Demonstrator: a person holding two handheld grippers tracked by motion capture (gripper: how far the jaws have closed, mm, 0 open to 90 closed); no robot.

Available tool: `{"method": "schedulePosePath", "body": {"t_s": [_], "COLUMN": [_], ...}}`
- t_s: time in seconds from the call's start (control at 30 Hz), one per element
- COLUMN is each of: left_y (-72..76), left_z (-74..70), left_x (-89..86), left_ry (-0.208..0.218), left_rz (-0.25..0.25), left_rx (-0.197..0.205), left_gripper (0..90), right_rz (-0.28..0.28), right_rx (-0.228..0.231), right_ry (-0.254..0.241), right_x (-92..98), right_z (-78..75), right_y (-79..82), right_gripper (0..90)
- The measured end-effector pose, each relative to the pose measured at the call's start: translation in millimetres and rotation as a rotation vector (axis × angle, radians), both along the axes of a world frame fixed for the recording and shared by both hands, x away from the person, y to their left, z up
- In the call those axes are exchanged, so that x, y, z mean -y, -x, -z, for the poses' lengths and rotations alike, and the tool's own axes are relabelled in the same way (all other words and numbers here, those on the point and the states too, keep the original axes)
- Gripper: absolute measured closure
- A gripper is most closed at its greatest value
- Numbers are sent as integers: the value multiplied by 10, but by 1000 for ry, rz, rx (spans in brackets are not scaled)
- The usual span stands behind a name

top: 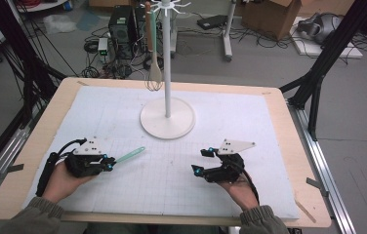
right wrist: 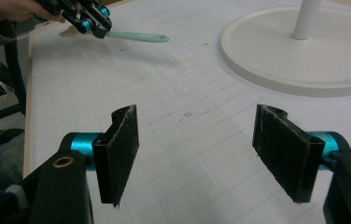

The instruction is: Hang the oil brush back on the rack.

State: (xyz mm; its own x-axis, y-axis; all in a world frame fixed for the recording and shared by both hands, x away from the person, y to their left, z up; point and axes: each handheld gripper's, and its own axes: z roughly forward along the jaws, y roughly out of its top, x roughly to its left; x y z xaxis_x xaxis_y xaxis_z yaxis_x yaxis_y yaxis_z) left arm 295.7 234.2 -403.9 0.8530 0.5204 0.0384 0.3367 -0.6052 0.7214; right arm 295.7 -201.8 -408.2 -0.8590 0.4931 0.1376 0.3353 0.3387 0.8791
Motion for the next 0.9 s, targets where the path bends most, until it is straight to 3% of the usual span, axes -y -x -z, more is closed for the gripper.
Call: {"method": "schedulePosePath", "body": {"t_s": [0.17,0.9], "left_y": [24,81], "left_z": [-54,-232], "left_x": [14,154], "left_ry": [12,40], "left_rz": [19,123], "left_rx": [-2,3], "left_gripper": [818,818], "right_rz": [-14,-78], "right_rx": [-1,-1], "right_ry": [-18,-2], "right_x": [-53,-294], "right_z": [-37,-99], "right_y": [0,-20], "right_gripper": [307,306]}}
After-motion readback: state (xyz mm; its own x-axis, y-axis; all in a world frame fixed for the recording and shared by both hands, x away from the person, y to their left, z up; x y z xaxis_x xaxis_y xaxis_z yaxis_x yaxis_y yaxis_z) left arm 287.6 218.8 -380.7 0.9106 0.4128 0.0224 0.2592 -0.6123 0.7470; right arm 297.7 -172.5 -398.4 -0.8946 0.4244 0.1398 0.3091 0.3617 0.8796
